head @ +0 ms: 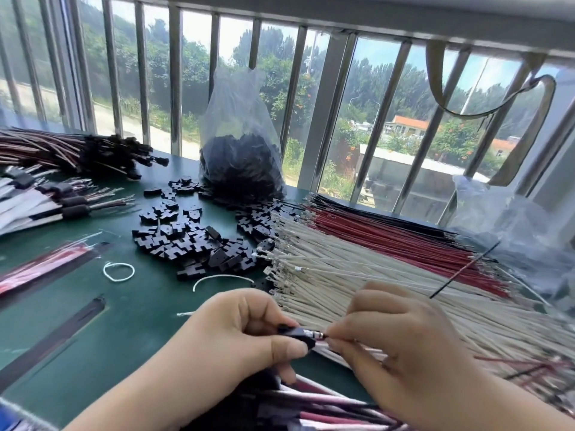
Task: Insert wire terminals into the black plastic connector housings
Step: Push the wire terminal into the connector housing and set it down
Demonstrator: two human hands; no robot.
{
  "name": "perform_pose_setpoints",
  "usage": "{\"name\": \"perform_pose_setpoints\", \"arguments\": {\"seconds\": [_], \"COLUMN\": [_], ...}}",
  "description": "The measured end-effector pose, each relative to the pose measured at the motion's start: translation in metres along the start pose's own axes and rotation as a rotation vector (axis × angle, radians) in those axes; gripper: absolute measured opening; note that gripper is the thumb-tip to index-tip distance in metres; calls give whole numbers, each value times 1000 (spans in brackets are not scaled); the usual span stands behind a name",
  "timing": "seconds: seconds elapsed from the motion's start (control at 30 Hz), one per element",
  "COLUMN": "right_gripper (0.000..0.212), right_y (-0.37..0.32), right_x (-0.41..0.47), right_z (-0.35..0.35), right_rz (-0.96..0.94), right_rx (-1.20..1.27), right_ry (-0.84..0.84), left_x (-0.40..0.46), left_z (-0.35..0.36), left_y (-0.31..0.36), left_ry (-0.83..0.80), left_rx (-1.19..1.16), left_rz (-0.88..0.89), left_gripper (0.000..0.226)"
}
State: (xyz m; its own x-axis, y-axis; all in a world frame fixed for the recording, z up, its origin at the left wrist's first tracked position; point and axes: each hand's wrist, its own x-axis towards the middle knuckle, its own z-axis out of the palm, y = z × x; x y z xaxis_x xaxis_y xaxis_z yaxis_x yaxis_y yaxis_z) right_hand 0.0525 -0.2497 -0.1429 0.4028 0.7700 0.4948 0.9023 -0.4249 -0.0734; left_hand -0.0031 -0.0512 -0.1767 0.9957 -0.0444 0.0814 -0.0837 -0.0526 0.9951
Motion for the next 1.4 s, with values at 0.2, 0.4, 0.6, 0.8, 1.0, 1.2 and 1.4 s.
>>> {"name": "perform_pose_setpoints", "arguments": {"seconds": [0.2,0.4,0.6,0.8,1.0,1.2,1.4], "right_gripper": [7,12,5,10,12,11,7], "right_y": [9,0,1,5,-7,-13,-11], "right_x": [7,7,-1,8,2,11,12], "right_z": [-11,-9,-11,-20,-10,-23,-20], "right_rz": [299,262,18,143,251,337,417], "right_rx": [485,366,213,455,312,474,484], "right_ry": [-309,-170,-170,-338,-137,-253,-245], "left_x": [-2,-3,-2,-4,-2,-2,2], "left_z": [4,6,3,3,3,-1,-3], "left_y": [-1,0,-5,-3,-3,1,-4], "left_ry": [-6,8,-29,-53,4,-46,-43], "left_rx": [141,97,34,42,61,-34,13], "left_rz": [38,50,63,62,47,55,38], "left_gripper": [33,27,16,22,18,24,30]}}
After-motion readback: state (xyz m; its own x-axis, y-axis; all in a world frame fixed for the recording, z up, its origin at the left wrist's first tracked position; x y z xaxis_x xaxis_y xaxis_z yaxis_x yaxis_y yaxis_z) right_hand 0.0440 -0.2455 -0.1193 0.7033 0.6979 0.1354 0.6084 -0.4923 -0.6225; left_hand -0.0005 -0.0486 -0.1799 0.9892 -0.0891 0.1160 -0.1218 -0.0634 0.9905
